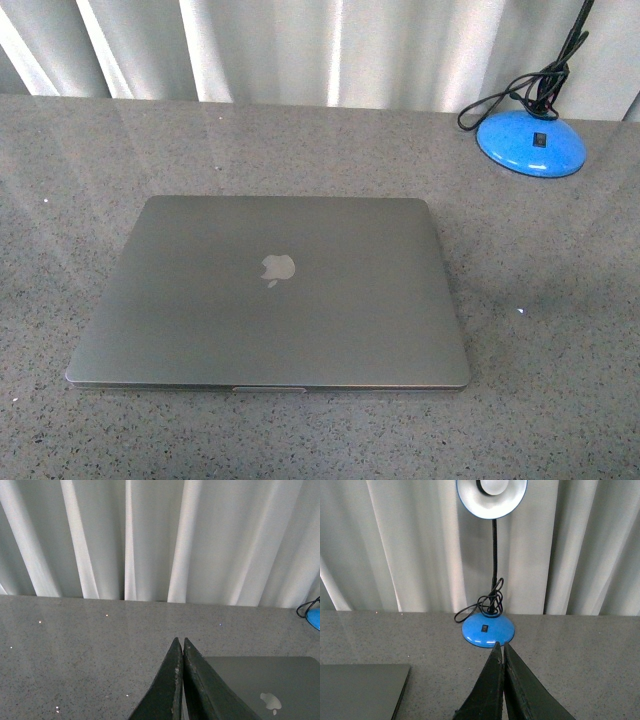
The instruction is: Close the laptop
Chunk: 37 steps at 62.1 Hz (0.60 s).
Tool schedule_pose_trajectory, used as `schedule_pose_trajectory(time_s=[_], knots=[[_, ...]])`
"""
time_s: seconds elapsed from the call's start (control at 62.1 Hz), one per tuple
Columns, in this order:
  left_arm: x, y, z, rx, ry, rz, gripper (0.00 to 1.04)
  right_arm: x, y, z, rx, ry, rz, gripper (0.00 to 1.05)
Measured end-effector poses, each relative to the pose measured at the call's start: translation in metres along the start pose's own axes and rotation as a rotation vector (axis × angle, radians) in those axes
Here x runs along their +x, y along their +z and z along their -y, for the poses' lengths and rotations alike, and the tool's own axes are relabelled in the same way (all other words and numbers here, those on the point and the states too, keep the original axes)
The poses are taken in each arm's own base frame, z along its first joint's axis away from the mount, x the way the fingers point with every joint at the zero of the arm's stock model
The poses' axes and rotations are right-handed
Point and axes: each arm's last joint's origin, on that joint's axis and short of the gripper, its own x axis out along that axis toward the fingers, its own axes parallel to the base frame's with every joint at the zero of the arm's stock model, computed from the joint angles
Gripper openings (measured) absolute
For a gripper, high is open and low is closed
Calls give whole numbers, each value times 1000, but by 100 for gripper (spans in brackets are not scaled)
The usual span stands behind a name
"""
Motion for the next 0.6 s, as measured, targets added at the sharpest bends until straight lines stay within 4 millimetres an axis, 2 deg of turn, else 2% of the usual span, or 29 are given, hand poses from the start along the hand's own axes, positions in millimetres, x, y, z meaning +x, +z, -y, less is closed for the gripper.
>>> schedule_pose_trajectory(time_s=[0.596], knots=[[-16, 1, 0, 0, 0, 3, 4, -17, 1, 0, 0, 0, 5, 1]])
